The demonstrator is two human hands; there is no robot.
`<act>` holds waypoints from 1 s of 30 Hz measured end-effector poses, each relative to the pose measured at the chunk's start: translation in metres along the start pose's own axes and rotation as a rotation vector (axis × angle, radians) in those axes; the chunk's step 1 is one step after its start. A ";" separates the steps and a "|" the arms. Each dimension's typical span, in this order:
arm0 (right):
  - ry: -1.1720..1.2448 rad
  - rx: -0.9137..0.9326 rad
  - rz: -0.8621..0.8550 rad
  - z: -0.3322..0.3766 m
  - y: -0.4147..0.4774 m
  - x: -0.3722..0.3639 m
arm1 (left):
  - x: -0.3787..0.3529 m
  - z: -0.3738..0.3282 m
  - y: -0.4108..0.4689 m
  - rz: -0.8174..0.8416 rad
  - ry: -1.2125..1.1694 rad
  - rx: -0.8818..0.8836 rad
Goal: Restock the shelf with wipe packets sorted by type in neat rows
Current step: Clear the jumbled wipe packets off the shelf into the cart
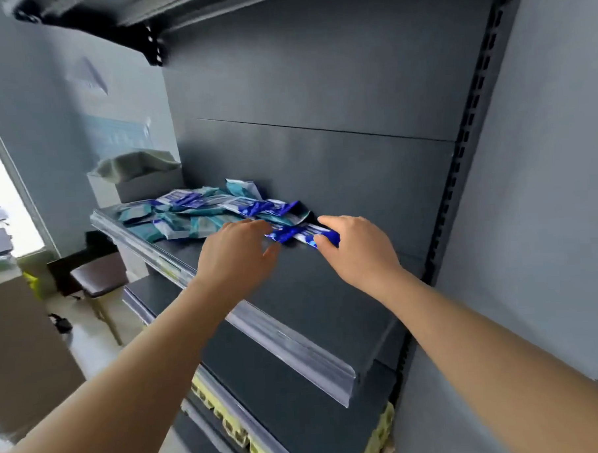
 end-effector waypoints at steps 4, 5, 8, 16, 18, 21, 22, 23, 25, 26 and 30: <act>0.079 -0.126 0.071 0.001 0.049 -0.028 | -0.012 0.055 0.048 0.057 -0.062 0.029; 0.094 -0.158 0.091 -0.003 0.062 -0.037 | -0.018 0.066 0.060 0.065 -0.071 0.028; 0.099 -0.246 0.165 -0.020 0.096 -0.064 | -0.035 0.094 0.096 0.102 -0.109 0.028; 0.016 -0.411 0.405 -0.060 0.173 -0.125 | -0.093 0.154 0.188 0.245 -0.072 0.067; 0.008 -0.432 0.444 -0.063 0.187 -0.135 | -0.106 0.165 0.207 0.296 -0.092 0.063; -0.041 -0.445 0.486 -0.062 0.202 -0.147 | -0.125 0.173 0.230 0.377 -0.085 0.031; -0.063 -0.449 0.496 -0.062 0.205 -0.150 | -0.129 0.174 0.236 0.397 -0.064 0.026; -0.089 -0.456 0.501 -0.062 0.208 -0.153 | -0.132 0.174 0.241 0.418 -0.038 0.023; -0.118 -0.478 0.498 -0.062 0.210 -0.155 | -0.137 0.173 0.248 0.452 0.000 0.007; -0.116 -0.492 0.494 -0.061 0.209 -0.155 | -0.139 0.174 0.251 0.463 0.006 -0.012; -0.077 -0.545 0.451 -0.050 0.196 -0.153 | -0.143 0.175 0.244 0.464 0.044 -0.145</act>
Point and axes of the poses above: each hand's wrist, its own y-axis towards the middle knuckle, its own x-axis out of the back of the hand, z = x × y, the point moved 8 cm from there along y, towards the middle knuckle, and after that the axes turned 15 degrees about z, right-handed, at the moved point
